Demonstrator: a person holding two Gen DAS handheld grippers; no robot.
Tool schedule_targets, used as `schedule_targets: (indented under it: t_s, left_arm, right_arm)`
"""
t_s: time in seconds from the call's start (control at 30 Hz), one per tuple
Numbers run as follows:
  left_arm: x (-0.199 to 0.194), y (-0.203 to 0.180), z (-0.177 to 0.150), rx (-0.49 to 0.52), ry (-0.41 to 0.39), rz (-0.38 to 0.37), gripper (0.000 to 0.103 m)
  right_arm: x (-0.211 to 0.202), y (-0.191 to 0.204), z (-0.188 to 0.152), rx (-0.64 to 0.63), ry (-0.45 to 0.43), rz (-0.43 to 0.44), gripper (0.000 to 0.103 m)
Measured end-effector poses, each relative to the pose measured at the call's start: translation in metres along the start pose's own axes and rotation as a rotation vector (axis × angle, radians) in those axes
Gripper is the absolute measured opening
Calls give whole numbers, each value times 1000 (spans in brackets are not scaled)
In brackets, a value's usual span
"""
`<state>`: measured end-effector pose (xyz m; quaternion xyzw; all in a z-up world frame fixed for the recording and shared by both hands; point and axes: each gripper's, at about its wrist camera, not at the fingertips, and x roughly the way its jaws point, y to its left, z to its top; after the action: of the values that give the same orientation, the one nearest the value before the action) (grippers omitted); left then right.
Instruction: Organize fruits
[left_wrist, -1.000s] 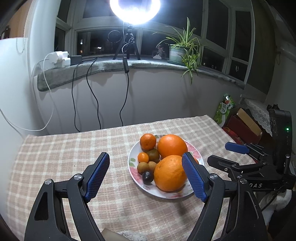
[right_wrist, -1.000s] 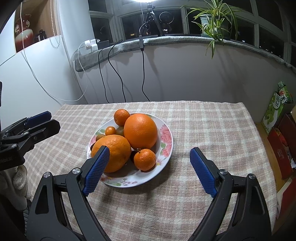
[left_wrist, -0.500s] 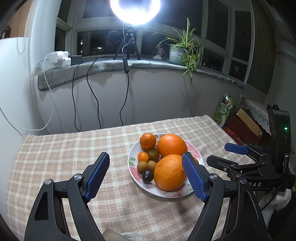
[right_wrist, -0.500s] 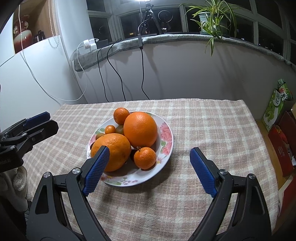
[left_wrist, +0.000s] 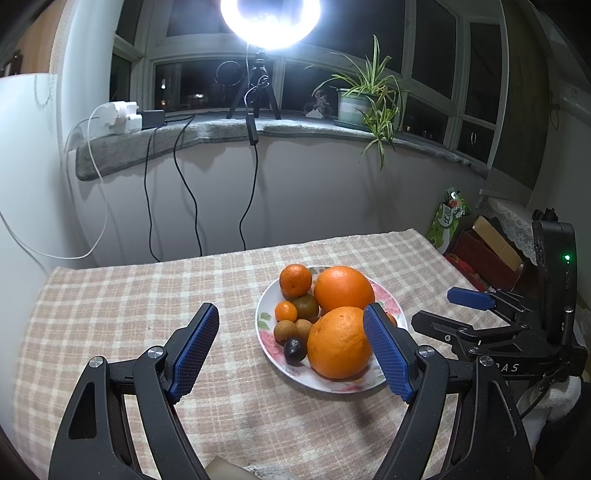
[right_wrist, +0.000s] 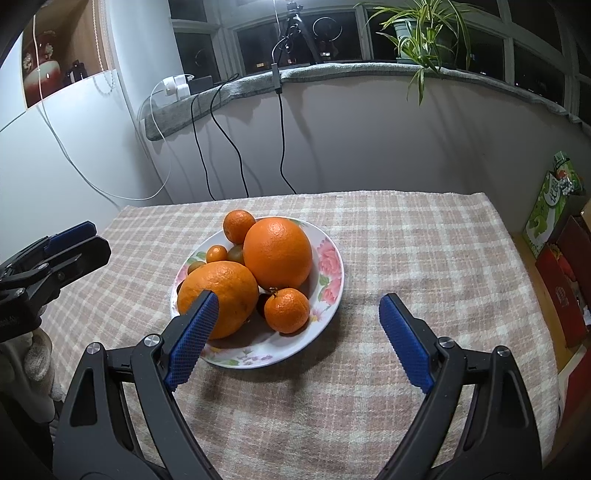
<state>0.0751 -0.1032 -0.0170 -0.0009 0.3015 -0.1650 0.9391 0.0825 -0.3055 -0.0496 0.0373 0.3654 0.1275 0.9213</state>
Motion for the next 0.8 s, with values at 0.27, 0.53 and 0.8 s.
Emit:
schedule_targets:
  t_s: [0.27,0.53,0.8]
  left_arm:
    - [0,-2,0,8,-4,-1,81]
    - [0,-3,-1,7,-4,0,81]
    - [-1,-4,-1,10,-11,-1,81]
  right_arm:
    - [0,0,0,5,3,-5,91]
    - [0,0,-1,11,7,-9,91]
    - [2,-3,-2,24,12,-19,91]
